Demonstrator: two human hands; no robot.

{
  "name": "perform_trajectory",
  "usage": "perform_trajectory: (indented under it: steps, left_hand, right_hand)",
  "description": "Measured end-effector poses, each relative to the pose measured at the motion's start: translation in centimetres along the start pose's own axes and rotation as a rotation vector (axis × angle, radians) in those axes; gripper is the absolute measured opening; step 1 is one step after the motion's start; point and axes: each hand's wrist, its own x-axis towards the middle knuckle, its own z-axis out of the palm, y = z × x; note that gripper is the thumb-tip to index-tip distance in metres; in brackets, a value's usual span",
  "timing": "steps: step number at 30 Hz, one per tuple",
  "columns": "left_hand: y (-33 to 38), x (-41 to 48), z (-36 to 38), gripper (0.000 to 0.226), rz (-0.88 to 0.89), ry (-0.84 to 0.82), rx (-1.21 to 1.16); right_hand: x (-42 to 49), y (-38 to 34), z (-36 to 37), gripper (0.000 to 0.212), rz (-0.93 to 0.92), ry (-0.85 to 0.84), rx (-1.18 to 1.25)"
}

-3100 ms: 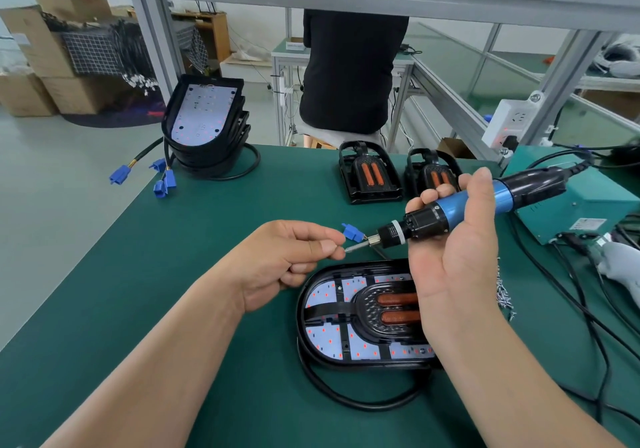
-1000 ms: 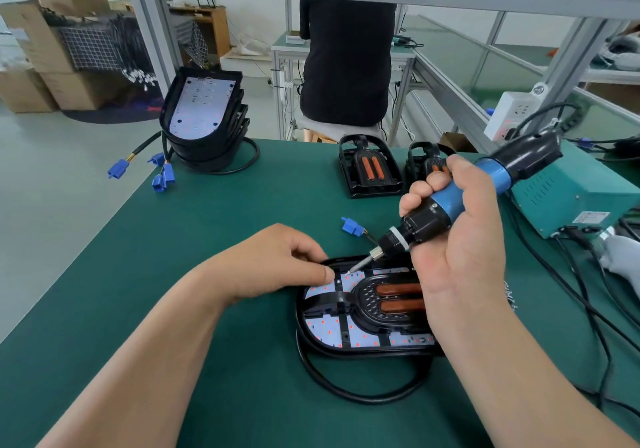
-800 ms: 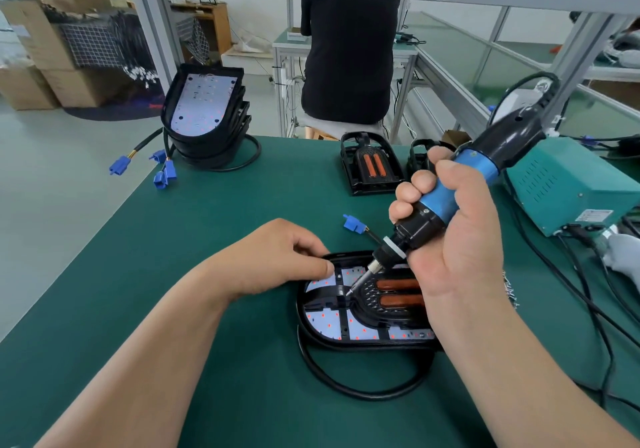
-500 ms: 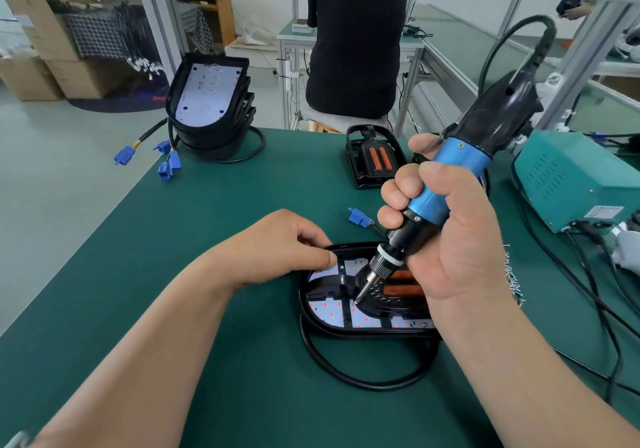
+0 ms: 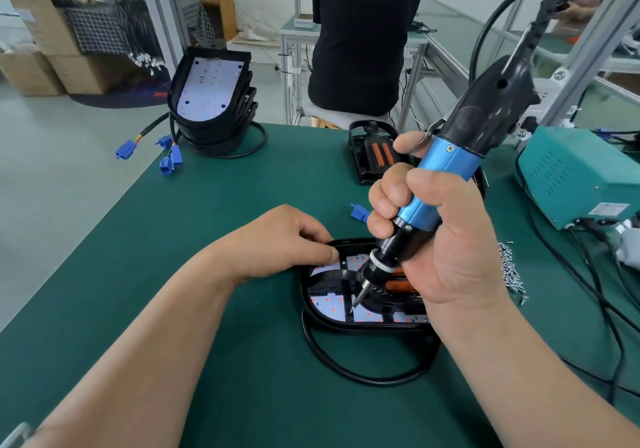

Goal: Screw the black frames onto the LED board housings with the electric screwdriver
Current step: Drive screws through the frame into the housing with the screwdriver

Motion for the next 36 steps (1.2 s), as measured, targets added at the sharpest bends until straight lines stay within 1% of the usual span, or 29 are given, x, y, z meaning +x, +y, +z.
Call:
perform_trajectory:
  steps: [8, 16, 22, 25, 28, 31, 33, 36]
  left_hand:
    - [0.3, -0.2, 0.0, 0.016, -0.007, -0.004, 0.009]
    - [0.0, -0.1, -0.1, 0.02, 0.016, -0.01, 0.0]
    - [-0.3, 0.0, -0.2, 0.02, 0.007, -0.011, -0.015]
    - [-0.2, -0.1, -0.2, 0.014, 0.009, -0.019, -0.026]
    - [-0.2, 0.0, -0.2, 0.019, 0.025, -0.02, -0.015]
    - [-0.2, 0.0, -0.1, 0.017, 0.029, -0.017, -0.025]
    - [-0.3, 0.0, 0.0, 0.014, 0.014, -0.01, -0.04]
    - [-0.5, 0.2, 0.0, 0.019, -0.001, -0.014, -0.061]
  right_hand:
    - [-0.1, 0.1, 0.0, 0.03, 0.018, -0.069, -0.005]
    - [-0.3, 0.1, 0.3, 0.022, 0.073, -0.086, -0.023]
    - [-0.4, 0.1, 0.6, 0.016, 0.09, -0.161, -0.02]
    - [-0.4, 0.1, 0.6, 0.016, 0.101, -0.202, -0.006]
    - [-0.4, 0.3, 0.3, 0.018, 0.113, -0.252, 0.017]
    - [-0.5, 0.5, 0.0, 0.023, 0.078, -0.304, 0.031]
    - [-0.5, 0.6, -0.2, 0.028, 0.04, -0.291, 0.065]
    - [-0.1, 0.4, -0.6, 0.031, -0.026, -0.211, 0.112]
